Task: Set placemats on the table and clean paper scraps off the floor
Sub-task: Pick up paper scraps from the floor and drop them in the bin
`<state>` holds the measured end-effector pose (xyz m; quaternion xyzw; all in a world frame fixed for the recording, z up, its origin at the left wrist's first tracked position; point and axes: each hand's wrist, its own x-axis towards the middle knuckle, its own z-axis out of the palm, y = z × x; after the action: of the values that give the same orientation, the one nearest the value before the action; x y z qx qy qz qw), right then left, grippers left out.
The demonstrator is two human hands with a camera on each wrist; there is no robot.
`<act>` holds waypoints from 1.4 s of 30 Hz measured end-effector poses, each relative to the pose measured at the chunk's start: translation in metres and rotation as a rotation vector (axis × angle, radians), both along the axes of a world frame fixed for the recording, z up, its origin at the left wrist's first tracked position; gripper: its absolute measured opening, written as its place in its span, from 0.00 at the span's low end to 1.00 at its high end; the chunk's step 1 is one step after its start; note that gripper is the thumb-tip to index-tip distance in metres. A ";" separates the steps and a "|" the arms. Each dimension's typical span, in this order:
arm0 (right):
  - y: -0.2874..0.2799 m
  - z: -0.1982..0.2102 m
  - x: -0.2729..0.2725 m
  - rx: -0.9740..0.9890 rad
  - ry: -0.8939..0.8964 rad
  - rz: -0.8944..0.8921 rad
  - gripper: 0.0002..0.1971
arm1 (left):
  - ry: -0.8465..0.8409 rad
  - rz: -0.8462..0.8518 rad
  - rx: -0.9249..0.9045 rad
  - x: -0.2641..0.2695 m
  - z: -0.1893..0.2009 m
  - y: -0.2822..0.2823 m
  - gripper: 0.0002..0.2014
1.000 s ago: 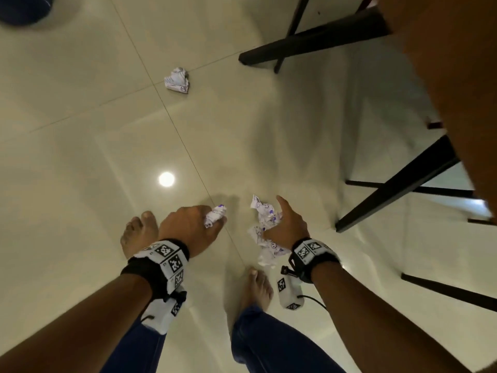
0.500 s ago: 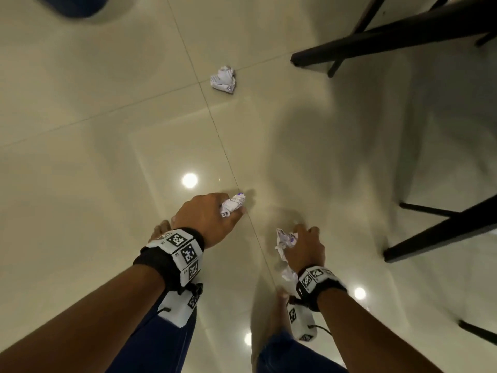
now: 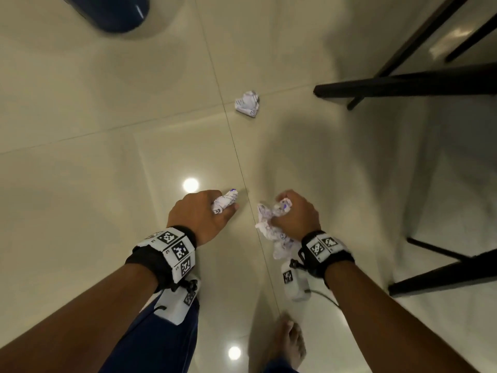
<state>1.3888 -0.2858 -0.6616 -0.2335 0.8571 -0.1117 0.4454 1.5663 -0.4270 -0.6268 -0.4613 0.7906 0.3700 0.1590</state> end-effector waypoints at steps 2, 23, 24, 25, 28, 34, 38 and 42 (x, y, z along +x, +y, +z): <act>-0.048 0.006 -0.015 -0.094 0.026 0.006 0.34 | 0.008 0.019 -0.010 0.002 -0.001 -0.017 0.22; -0.197 0.020 0.002 0.078 0.085 0.217 0.16 | 0.024 0.252 0.028 0.076 0.026 -0.168 0.21; -0.195 0.038 0.010 0.051 0.069 0.193 0.16 | 0.023 0.251 0.030 0.076 0.037 -0.174 0.20; -0.200 0.059 0.014 0.009 0.063 0.180 0.17 | 0.024 0.258 0.023 0.074 0.054 -0.184 0.20; -0.219 0.117 0.026 -0.113 0.026 0.143 0.19 | 0.040 0.295 0.018 0.067 0.099 -0.209 0.18; -0.317 0.212 0.014 -0.376 0.002 0.109 0.20 | 0.056 0.343 -0.009 0.047 0.172 -0.273 0.19; -0.408 0.230 0.003 -0.510 -0.081 0.051 0.24 | 0.027 0.395 -0.004 0.040 0.195 -0.312 0.19; -0.496 0.220 -0.006 -0.597 -0.094 0.048 0.27 | -0.028 0.466 -0.011 0.033 0.201 -0.346 0.19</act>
<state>1.3825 -0.7821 -0.4418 -0.3689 0.7590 -0.3586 0.3991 1.5992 -0.7726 -0.4258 -0.6373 0.6624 0.3861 0.0780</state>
